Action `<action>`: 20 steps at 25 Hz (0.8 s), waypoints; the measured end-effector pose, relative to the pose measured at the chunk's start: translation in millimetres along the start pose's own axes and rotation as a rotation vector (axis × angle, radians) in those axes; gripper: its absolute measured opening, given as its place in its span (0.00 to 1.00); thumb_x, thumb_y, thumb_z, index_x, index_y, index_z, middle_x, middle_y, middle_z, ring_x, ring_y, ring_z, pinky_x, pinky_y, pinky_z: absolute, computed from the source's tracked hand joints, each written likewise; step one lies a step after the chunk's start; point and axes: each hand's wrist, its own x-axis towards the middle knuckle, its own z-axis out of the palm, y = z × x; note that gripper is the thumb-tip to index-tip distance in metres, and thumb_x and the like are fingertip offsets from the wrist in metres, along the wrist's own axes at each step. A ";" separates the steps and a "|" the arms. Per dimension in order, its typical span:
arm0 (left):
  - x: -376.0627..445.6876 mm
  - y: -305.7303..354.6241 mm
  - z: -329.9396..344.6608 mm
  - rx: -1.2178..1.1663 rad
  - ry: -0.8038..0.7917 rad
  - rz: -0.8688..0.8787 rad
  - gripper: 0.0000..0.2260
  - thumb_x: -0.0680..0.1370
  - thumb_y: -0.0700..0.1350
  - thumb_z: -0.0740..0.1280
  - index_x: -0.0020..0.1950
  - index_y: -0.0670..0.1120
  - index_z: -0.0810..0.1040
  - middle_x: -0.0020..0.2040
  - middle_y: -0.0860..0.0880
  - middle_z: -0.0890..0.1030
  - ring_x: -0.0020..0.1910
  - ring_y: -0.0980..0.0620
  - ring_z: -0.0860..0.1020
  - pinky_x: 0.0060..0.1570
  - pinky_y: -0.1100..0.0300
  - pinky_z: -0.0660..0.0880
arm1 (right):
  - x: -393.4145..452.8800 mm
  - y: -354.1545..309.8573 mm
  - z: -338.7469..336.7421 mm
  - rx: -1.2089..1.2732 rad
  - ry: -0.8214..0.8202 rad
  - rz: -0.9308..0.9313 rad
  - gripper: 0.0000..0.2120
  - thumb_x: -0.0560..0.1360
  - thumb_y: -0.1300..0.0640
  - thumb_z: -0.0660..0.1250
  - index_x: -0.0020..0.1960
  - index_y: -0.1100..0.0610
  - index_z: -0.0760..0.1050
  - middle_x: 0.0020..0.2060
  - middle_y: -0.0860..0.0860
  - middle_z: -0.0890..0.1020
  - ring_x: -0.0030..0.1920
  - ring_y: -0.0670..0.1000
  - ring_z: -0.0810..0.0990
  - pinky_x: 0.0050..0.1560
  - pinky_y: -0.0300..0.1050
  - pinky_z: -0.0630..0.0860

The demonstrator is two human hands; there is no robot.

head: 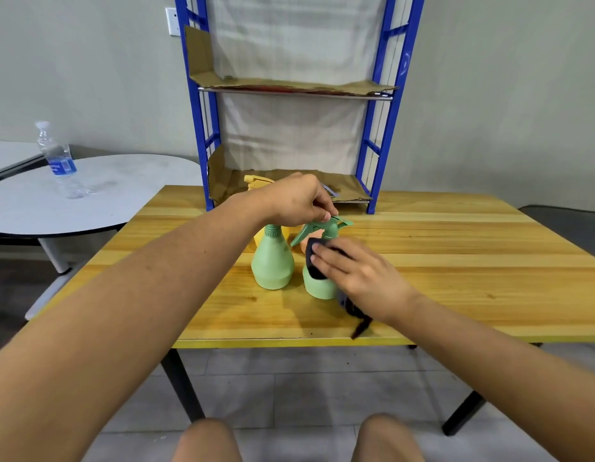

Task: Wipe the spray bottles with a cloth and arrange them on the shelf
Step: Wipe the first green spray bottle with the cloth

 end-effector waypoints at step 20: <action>3.4 -1.3 0.2 -0.052 -0.020 0.004 0.10 0.79 0.43 0.71 0.59 0.52 0.85 0.55 0.57 0.85 0.48 0.66 0.79 0.45 0.79 0.69 | -36.7 35.7 -1.0 0.153 0.069 0.028 0.16 0.82 0.67 0.61 0.68 0.63 0.75 0.67 0.56 0.78 0.66 0.58 0.76 0.65 0.52 0.75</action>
